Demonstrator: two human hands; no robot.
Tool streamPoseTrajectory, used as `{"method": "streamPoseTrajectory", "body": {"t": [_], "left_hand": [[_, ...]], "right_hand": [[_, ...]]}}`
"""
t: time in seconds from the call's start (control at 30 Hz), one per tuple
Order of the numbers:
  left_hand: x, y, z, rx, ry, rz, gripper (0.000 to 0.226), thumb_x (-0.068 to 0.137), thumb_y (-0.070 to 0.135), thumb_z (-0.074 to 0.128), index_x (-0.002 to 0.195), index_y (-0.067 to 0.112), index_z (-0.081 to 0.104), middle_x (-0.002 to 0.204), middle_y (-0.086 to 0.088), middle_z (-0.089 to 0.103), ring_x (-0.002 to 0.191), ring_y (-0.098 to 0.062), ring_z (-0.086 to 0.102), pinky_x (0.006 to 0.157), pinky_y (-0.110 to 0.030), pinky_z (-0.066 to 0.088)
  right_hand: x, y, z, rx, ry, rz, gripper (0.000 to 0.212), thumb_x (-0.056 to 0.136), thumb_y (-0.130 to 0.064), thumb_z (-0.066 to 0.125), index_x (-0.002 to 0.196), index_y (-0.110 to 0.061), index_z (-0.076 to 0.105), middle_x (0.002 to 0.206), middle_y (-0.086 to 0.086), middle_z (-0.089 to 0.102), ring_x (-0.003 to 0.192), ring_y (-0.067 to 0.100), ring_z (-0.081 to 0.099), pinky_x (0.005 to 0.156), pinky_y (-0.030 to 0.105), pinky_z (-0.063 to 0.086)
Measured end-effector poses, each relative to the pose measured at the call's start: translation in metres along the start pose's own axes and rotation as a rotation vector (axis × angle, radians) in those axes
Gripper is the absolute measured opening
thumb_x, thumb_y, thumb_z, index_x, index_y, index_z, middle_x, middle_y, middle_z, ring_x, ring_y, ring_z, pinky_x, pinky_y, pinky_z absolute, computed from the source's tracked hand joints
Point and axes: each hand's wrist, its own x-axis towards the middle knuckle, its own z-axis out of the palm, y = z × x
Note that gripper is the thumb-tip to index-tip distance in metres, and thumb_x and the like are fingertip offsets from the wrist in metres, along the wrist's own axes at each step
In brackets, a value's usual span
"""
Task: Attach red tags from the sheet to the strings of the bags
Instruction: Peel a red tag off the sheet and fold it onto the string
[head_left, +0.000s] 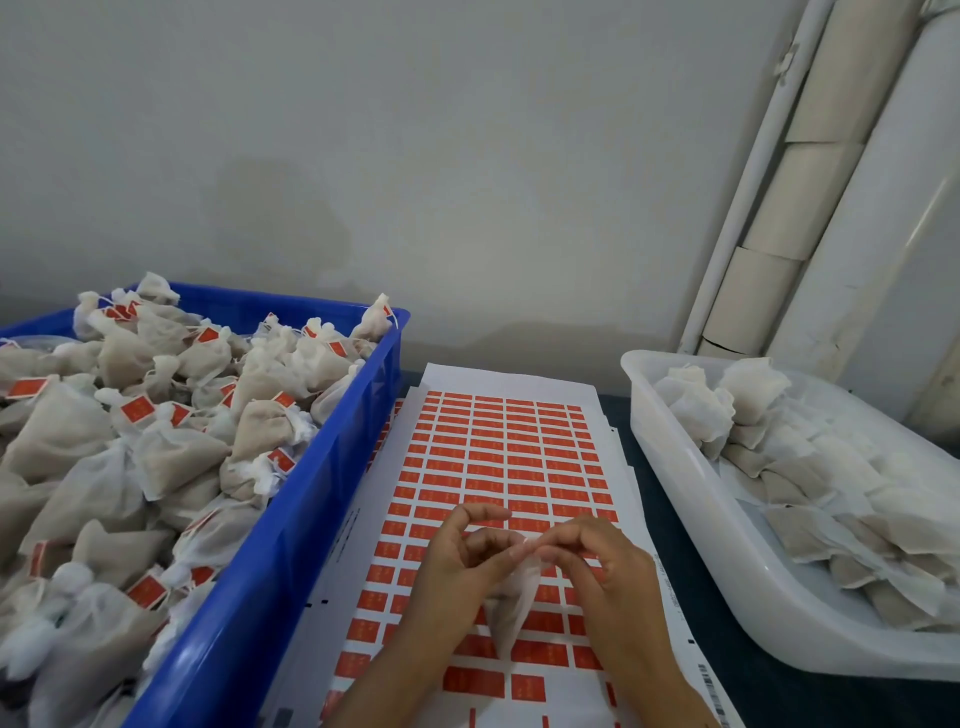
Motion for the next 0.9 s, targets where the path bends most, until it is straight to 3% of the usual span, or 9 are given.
{"method": "streamPoseTrajectory", "body": {"t": [0.2, 0.37, 0.57, 0.8, 0.9], "left_hand": [[-0.0026, -0.0005, 0.0019, 0.032, -0.083, 0.079, 0.041, 0.069, 0.012, 0.077, 0.103, 0.019, 0.055, 0.084, 0.006, 0.073, 0.081, -0.011, 0.069, 0.069, -0.019, 0.054], [-0.0022, -0.0019, 0.0032, 0.091, -0.037, 0.090, 0.035, 0.068, 0.015, 0.078, 0.096, 0.021, 0.059, 0.076, 0.010, 0.072, 0.074, -0.007, 0.069, 0.061, -0.014, 0.052], [-0.0004, -0.0047, 0.0015, 0.118, 0.016, 0.072, 0.031, 0.069, 0.018, 0.079, 0.094, 0.025, 0.060, 0.074, 0.012, 0.072, 0.075, -0.005, 0.068, 0.060, -0.012, 0.051], [0.0012, -0.0057, -0.0016, 0.181, 0.022, 0.108, 0.027, 0.072, 0.017, 0.077, 0.091, 0.028, 0.061, 0.076, 0.016, 0.070, 0.077, -0.003, 0.067, 0.065, -0.014, 0.053], [0.0005, -0.0049, -0.0009, 0.178, 0.017, 0.117, 0.026, 0.072, 0.019, 0.077, 0.091, 0.028, 0.062, 0.078, 0.017, 0.070, 0.078, -0.003, 0.067, 0.064, -0.013, 0.053]], "right_hand": [[-0.0005, 0.0006, -0.0002, 0.075, 0.032, 0.013, 0.030, 0.083, -0.014, 0.062, 0.072, -0.041, 0.060, 0.073, -0.020, 0.062, 0.082, 0.001, 0.059, 0.075, 0.009, 0.046], [0.0004, -0.0067, 0.0011, 0.149, 0.025, 0.034, 0.011, 0.077, -0.031, 0.055, 0.073, -0.040, 0.061, 0.075, -0.019, 0.062, 0.083, 0.001, 0.059, 0.074, 0.005, 0.044], [0.0015, -0.0042, 0.0024, 0.225, 0.003, 0.134, 0.020, 0.086, -0.011, 0.060, 0.073, -0.027, 0.063, 0.078, -0.008, 0.064, 0.081, 0.004, 0.059, 0.074, 0.014, 0.049], [0.0012, -0.0030, 0.0040, 0.327, -0.017, 0.224, 0.015, 0.088, -0.017, 0.057, 0.077, -0.024, 0.065, 0.077, -0.012, 0.068, 0.079, 0.005, 0.063, 0.072, 0.012, 0.049], [0.0023, -0.0046, 0.0016, 0.416, -0.040, 0.269, 0.015, 0.083, -0.033, 0.053, 0.085, -0.025, 0.065, 0.082, -0.017, 0.069, 0.082, 0.004, 0.065, 0.069, 0.010, 0.050]]}}
